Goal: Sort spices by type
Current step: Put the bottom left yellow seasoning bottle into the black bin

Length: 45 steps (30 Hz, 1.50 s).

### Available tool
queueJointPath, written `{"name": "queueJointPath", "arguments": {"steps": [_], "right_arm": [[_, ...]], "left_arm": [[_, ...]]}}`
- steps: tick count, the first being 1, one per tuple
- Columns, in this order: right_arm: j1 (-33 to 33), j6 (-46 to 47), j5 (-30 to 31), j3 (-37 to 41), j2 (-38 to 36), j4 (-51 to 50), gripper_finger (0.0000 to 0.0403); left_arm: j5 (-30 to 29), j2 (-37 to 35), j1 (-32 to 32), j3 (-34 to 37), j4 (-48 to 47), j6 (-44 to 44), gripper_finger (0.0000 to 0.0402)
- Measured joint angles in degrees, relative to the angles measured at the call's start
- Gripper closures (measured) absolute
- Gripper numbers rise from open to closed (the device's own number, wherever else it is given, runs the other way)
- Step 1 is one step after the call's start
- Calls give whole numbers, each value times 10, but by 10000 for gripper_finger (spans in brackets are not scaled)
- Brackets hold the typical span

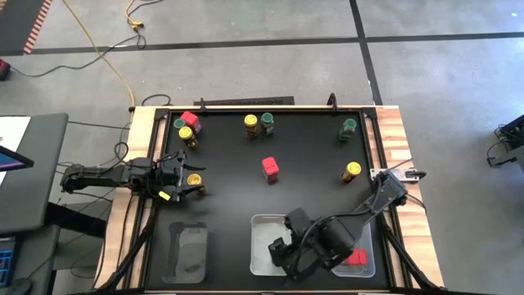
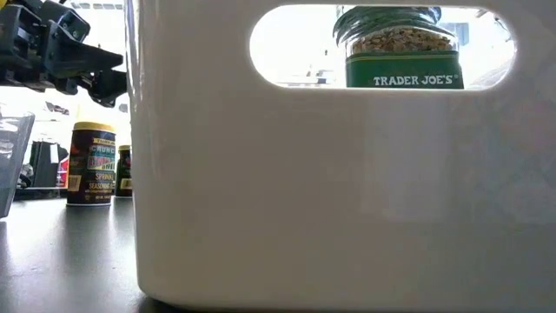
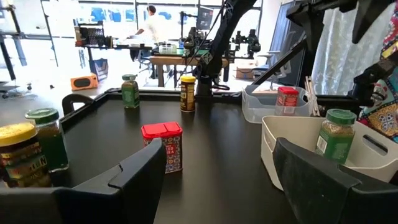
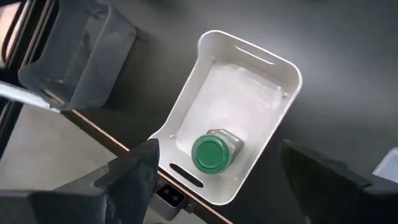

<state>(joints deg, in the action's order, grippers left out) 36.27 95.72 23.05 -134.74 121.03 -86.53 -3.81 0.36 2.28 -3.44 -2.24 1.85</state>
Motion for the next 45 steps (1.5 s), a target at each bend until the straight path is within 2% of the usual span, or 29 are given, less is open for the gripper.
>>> {"name": "queueJointPath", "arguments": {"steps": [6,9,12,17,19,22,24,29,35,38,45], "right_arm": [[-13,66,17,0,1,-10,47],[-13,117,38,0,1,-37,54],[-5,114,76,10,0,-35,69],[11,109,109,29,0,-35,94],[17,111,119,46,1,-35,103],[29,108,158,76,2,-35,118],[37,114,179,102,1,-36,127],[45,104,178,159,2,-28,142],[45,-6,189,203,-7,-30,143],[68,-2,196,289,-66,-34,143],[145,92,211,522,-249,-34,143]], "left_arm": [[3,0,0,0,7,154,121],[4,0,0,1,19,200,121],[4,0,0,-1,33,228,121],[3,0,0,-29,36,208,121],[1,2,0,-48,9,185,121],[-39,25,0,-94,-55,171,121],[-67,55,0,-126,-99,169,121],[-113,164,0,-209,-159,146,121],[-182,309,0,-298,-176,139,121],[-201,369,0,-341,-176,136,121],[-203,464,-1,-417,-181,126,121]]}}
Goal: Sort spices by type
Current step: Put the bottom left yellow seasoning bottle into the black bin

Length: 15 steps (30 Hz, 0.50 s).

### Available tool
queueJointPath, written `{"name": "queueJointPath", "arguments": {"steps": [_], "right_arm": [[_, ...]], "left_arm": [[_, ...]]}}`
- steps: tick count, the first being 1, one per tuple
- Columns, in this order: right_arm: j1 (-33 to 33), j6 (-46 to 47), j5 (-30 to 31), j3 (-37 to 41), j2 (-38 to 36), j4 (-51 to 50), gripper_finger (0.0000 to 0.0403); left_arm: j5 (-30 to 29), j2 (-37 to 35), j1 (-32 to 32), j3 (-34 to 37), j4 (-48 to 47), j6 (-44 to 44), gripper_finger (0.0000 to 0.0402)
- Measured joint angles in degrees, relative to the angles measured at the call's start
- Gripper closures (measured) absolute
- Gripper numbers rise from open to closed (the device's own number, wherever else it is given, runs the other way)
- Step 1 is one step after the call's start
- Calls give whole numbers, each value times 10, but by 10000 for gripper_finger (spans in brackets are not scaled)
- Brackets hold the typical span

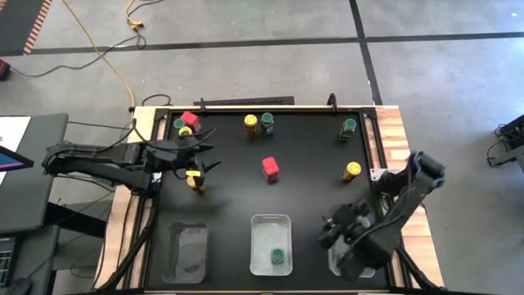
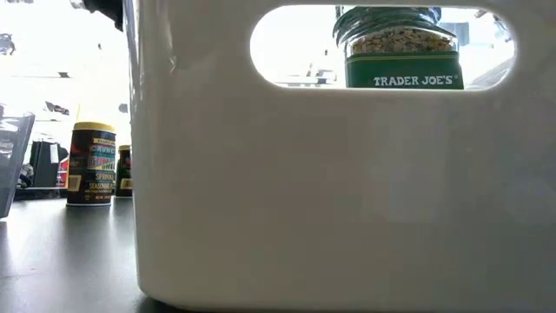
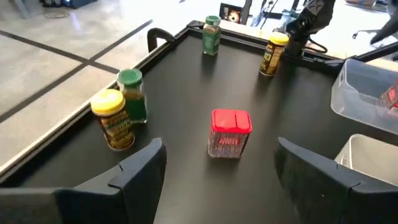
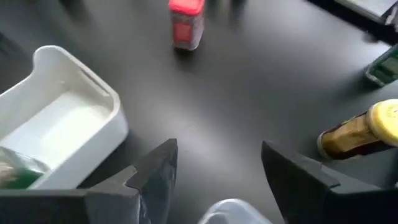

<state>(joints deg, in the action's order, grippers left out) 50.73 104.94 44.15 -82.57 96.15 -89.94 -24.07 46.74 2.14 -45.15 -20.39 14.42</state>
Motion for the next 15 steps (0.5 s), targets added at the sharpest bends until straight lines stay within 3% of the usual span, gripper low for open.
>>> {"name": "queueJointPath", "arguments": {"steps": [5,9,15], "right_arm": [[41,51,20,127,-110,0,143],[48,76,25,202,-178,0,143],[46,76,25,262,-244,1,143]], "left_arm": [[-1,49,-17,-70,-51,45,121],[-2,94,-37,-153,-202,128,121],[-5,165,-59,-250,-420,396,121]]}}
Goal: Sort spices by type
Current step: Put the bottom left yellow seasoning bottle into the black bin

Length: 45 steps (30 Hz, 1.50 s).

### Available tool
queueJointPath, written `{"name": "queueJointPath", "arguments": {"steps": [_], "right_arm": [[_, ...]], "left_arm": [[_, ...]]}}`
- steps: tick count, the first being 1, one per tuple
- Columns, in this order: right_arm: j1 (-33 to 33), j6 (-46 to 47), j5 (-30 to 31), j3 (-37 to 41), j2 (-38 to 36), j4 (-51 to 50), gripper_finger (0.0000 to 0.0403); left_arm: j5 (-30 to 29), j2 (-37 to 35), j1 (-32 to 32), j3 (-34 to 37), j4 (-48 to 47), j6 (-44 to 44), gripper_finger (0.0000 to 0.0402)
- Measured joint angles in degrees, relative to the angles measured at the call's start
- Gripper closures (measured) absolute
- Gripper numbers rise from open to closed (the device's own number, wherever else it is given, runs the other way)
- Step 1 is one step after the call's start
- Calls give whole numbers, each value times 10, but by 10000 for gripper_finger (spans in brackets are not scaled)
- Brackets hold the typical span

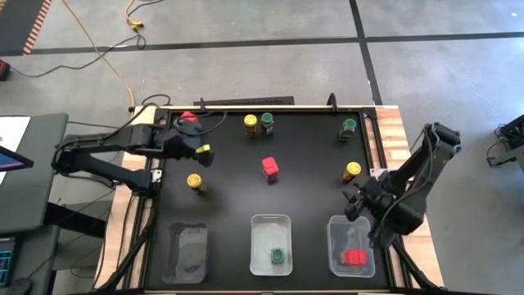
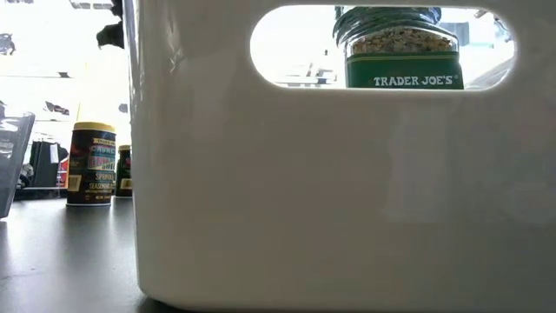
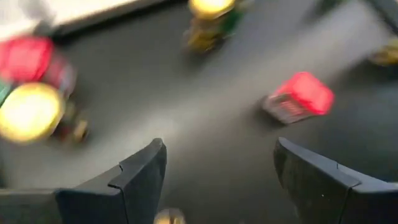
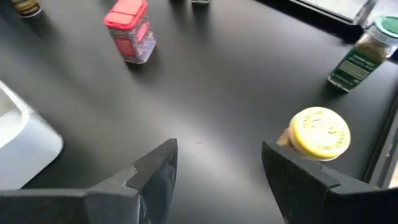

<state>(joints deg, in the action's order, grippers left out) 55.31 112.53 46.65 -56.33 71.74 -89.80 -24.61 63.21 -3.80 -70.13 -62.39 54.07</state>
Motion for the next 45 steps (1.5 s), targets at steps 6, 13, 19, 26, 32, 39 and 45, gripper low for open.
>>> {"name": "queueJointPath", "arguments": {"steps": [6,13,19,26,32,39,45], "right_arm": [[-3,-23,0,15,-36,-2,143],[-19,-50,0,16,-47,-2,143],[-22,-63,0,16,-47,0,143],[-22,-63,0,16,-47,-1,143],[-22,-66,0,16,-47,0,143],[-22,-67,0,16,-47,-2,143],[-22,-67,0,16,-47,0,143]], "left_arm": [[0,45,-1,-21,-96,100,121],[6,75,-1,-21,-96,83,121],[7,101,-5,-21,-102,67,119],[12,118,-12,-21,-119,73,72],[38,118,-12,-21,-109,95,52],[59,119,-9,-20,-150,162,53],[94,119,-8,-8,-160,187,53]]}}
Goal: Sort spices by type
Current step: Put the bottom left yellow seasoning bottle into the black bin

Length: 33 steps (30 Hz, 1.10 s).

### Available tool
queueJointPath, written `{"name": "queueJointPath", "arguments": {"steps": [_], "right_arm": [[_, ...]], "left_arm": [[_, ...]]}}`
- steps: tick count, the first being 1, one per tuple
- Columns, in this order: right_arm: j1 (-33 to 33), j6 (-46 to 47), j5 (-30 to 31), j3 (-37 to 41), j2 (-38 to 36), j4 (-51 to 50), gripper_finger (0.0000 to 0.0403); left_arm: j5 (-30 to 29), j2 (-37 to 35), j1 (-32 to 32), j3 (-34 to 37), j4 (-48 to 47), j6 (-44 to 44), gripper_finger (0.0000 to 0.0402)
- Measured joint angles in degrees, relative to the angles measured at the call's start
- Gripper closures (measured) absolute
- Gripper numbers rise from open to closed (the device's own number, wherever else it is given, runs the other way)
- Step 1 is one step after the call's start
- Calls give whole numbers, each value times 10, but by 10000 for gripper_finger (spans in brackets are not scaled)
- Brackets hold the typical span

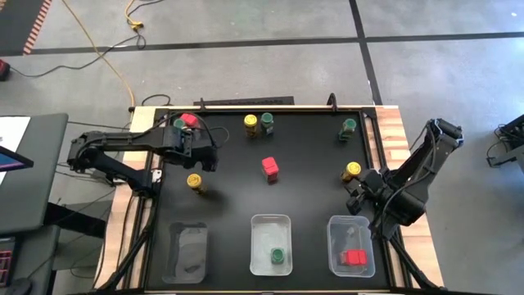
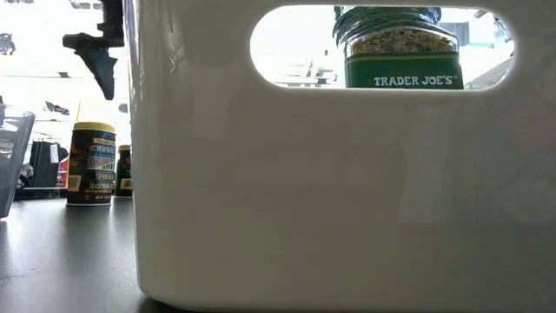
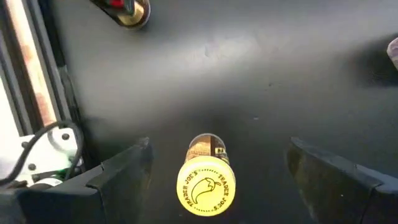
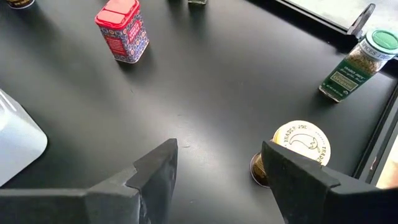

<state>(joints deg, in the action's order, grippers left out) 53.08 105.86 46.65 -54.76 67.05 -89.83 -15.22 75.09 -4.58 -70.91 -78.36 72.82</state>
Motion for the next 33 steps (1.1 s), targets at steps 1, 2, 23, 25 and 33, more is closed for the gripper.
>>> {"name": "queueJointPath", "arguments": {"steps": [1,2,23,25,33], "right_arm": [[0,0,0,0,0,1,143],[0,1,0,0,0,2,143],[0,2,0,0,0,18,143],[0,2,0,0,0,21,143],[0,2,0,0,0,21,143]], "left_arm": [[7,0,0,9,4,1,53],[16,0,0,22,8,1,53],[123,-1,-3,208,180,0,54],[127,-1,-3,214,177,-1,54],[139,-1,-3,216,179,-18,67]]}}
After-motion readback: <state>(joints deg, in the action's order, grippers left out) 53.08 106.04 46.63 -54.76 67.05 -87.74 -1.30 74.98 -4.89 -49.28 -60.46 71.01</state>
